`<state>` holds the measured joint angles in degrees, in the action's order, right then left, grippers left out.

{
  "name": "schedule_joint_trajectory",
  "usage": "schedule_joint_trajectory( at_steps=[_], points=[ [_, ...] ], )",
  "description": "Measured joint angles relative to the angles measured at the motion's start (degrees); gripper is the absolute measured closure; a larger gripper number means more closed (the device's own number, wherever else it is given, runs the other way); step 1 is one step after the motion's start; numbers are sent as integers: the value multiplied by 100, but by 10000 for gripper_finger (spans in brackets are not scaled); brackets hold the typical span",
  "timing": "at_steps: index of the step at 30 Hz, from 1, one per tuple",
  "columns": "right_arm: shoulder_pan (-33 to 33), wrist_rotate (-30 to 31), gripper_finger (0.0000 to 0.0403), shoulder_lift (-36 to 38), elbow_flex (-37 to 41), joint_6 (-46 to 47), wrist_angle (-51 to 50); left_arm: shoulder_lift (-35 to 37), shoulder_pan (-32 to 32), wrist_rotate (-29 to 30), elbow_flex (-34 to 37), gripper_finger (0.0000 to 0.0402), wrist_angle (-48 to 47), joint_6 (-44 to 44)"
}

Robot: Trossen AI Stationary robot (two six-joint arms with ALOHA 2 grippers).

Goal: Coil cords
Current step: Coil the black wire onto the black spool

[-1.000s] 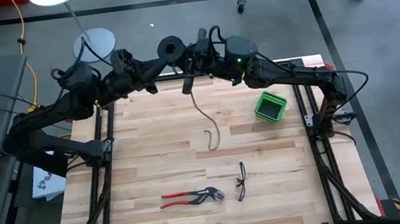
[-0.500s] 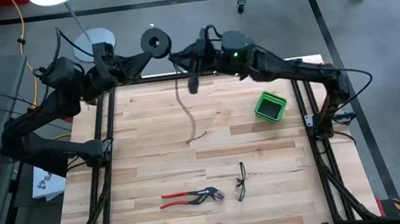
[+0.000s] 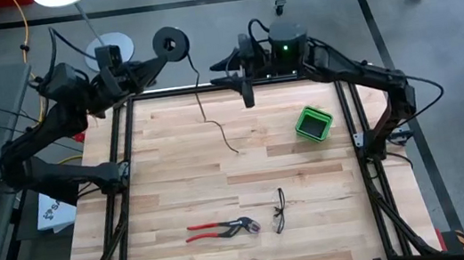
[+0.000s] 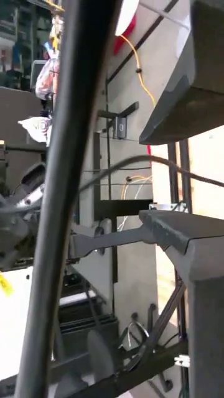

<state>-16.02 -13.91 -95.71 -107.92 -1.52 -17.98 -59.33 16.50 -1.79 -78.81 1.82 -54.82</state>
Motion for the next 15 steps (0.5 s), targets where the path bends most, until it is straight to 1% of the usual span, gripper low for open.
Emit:
schedule_joint_trajectory(
  at_steps=[4,8,15],
  points=[
    [144,73,230,-126,2,-49,235,-109,-1,-28,0,401,281,-60],
    [270,765,230,-231,2,-454,284,-184,-1,-72,-2,401,397,-194],
    [345,670,230,-294,2,-342,463,-188,-1,-69,-2,401,486,-195]
  ],
)
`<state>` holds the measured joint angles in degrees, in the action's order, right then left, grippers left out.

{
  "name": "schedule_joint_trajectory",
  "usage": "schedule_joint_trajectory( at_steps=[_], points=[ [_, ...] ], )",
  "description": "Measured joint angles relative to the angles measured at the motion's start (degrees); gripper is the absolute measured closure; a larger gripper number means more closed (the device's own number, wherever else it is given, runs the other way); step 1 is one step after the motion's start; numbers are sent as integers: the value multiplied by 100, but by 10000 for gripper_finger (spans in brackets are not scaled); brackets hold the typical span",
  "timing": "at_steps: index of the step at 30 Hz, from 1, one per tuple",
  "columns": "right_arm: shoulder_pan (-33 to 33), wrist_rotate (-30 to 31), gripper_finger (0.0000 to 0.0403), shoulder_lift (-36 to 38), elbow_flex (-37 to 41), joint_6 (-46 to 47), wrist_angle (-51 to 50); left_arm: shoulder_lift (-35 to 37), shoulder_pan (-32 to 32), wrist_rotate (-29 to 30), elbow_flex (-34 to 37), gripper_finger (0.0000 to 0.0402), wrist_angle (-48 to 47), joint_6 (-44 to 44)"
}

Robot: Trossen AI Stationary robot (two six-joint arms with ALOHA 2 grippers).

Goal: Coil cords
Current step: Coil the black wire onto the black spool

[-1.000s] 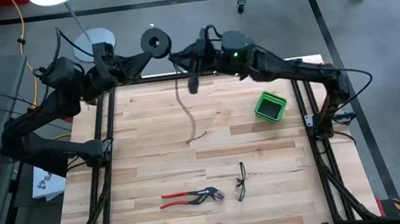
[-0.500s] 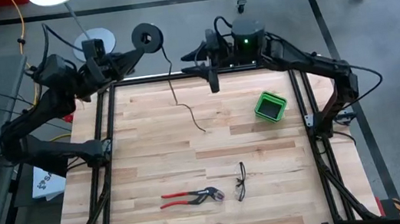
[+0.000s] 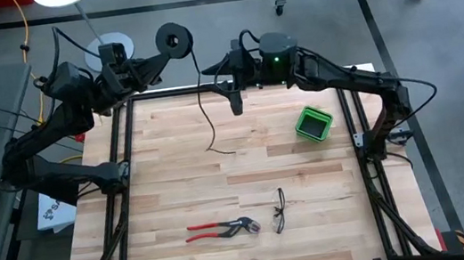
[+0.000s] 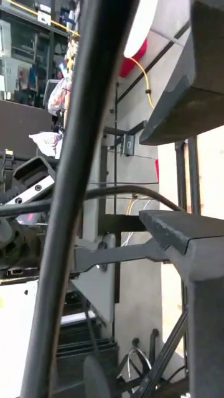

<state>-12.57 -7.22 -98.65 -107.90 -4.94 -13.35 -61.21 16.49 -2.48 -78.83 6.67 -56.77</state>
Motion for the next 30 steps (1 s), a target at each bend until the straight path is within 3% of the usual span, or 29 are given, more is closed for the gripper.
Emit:
schedule_joint_trajectory(
  at_steps=[7,17,21,27,30],
  points=[
    [21,-268,230,2,-2,389,312,-5,0,0,0,401,16,28],
    [21,83,242,-137,0,496,298,-131,-2,-55,0,401,231,-103],
    [21,111,283,-153,0,467,336,-146,-4,-70,0,401,269,-114],
    [21,111,384,-139,0,425,237,-133,0,-69,0,401,269,-111],
    [69,228,393,-77,0,342,223,-121,0,-46,0,401,271,-113]
  ],
)
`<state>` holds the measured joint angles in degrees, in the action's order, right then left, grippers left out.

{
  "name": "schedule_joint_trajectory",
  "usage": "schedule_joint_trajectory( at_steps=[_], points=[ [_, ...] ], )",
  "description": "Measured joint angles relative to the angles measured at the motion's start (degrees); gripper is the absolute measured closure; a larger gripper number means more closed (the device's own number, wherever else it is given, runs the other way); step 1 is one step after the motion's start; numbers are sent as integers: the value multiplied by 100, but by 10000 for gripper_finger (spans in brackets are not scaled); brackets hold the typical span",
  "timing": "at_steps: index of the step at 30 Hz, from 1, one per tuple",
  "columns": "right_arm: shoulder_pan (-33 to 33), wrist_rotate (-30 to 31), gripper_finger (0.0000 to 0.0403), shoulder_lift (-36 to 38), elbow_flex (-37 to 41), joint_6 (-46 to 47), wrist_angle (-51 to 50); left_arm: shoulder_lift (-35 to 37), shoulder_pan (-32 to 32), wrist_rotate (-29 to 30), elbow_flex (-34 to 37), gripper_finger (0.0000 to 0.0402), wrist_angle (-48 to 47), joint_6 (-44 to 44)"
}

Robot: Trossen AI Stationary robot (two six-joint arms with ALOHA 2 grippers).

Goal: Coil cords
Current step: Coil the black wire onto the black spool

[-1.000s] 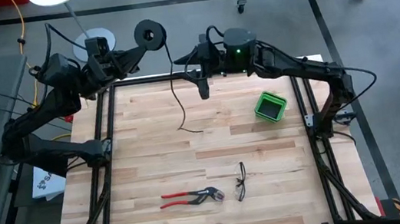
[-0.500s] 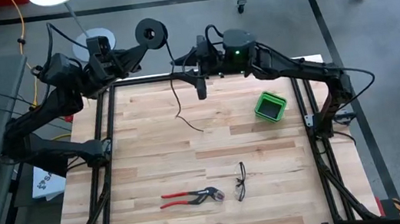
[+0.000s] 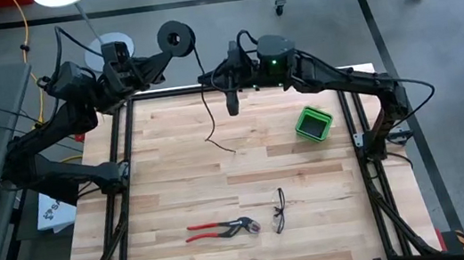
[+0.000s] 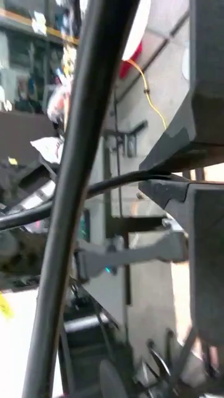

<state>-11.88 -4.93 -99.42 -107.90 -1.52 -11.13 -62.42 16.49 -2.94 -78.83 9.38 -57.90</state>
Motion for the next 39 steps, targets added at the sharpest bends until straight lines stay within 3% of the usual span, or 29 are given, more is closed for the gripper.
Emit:
schedule_joint_trajectory(
  at_steps=[8,16,23,39],
  points=[
    [360,109,400,-198,-2,-40,1022,-235,-2,46,-4,401,87,-739],
    [609,400,402,-367,0,-119,1341,-407,0,68,-4,401,132,-845],
    [573,1108,402,-371,0,-262,1802,-535,-160,24,-4,401,206,-1360],
    [546,1629,403,-827,-2,-131,3119,-587,-711,417,-4,401,433,-1748]
  ],
)
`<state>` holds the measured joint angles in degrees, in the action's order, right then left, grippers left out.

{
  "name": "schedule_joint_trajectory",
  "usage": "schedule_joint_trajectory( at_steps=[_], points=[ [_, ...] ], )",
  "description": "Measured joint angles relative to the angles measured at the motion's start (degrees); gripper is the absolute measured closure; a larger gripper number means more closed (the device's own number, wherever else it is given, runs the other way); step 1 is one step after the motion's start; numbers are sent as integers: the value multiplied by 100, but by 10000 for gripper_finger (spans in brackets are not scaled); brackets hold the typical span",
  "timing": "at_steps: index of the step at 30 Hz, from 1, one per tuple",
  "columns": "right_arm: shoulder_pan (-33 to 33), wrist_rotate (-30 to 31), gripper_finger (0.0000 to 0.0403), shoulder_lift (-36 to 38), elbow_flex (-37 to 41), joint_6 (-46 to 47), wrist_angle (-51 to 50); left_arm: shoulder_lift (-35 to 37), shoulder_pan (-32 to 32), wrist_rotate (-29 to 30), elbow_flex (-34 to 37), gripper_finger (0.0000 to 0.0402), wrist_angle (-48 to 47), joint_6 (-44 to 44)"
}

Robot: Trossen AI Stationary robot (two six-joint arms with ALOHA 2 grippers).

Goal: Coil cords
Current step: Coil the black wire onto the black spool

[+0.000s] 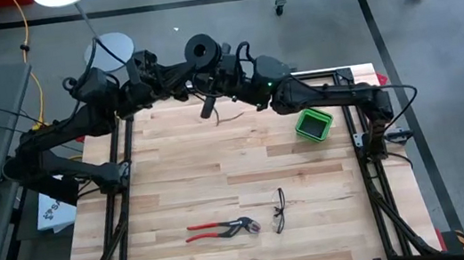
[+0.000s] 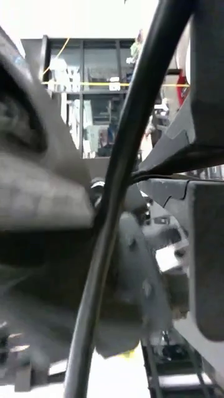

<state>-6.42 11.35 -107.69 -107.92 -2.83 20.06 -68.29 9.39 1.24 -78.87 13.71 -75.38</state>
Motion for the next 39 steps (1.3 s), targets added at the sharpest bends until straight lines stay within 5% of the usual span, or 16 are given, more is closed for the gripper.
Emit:
schedule_joint_trajectory(
  at_steps=[11,25,39],
  points=[
    [-90,-290,403,-110,0,-215,404,40,-285,-121,0,401,-97,-880],
    [-429,-1757,403,-111,0,-210,294,458,-548,-304,2,401,-1284,-1055],
    [-487,-1917,403,-103,4,-649,-121,957,-447,-581,0,401,-2856,-1021]
  ],
)
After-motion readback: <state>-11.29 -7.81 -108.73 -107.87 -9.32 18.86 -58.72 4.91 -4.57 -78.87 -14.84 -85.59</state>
